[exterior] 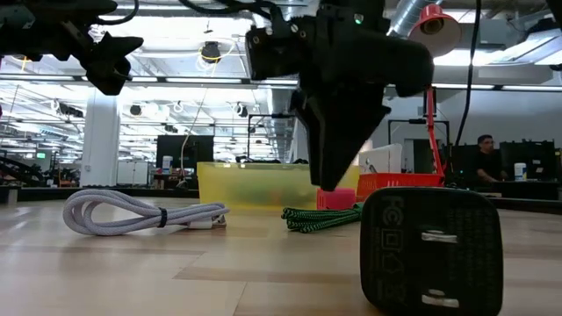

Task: Pick and place items into bin
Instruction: Put the green charger cable into the yellow bin

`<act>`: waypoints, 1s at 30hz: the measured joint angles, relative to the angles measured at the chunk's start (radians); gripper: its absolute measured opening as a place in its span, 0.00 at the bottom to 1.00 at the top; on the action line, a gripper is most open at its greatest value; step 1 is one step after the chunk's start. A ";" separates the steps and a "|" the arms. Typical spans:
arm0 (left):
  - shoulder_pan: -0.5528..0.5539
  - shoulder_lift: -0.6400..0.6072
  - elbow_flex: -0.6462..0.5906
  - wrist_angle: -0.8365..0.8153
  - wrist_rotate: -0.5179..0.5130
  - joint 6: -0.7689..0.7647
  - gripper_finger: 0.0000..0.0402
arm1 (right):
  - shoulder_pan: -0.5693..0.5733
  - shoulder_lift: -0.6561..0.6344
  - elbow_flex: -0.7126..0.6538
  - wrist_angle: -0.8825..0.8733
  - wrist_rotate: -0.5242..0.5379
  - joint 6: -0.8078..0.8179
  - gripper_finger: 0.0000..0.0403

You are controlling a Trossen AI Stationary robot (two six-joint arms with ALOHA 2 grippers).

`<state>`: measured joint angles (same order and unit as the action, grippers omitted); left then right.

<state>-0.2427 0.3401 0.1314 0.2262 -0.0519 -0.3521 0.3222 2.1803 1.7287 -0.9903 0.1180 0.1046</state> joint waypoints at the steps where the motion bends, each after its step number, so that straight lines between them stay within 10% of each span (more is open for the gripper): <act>1: 0.000 0.000 0.000 0.000 0.000 0.000 0.53 | 0.000 0.000 -0.002 0.001 -0.006 0.000 0.36; 19: 0.000 0.000 0.000 0.000 0.000 0.000 0.53 | -0.004 -0.010 -0.172 0.179 -0.037 -0.007 0.34; 30: 0.000 0.000 0.000 0.000 0.000 0.000 0.53 | -0.012 -0.006 -0.181 0.263 -0.093 0.031 0.04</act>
<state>-0.2427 0.3402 0.1314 0.2264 -0.0518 -0.3519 0.3104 2.1747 1.5478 -0.7276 0.0248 0.1358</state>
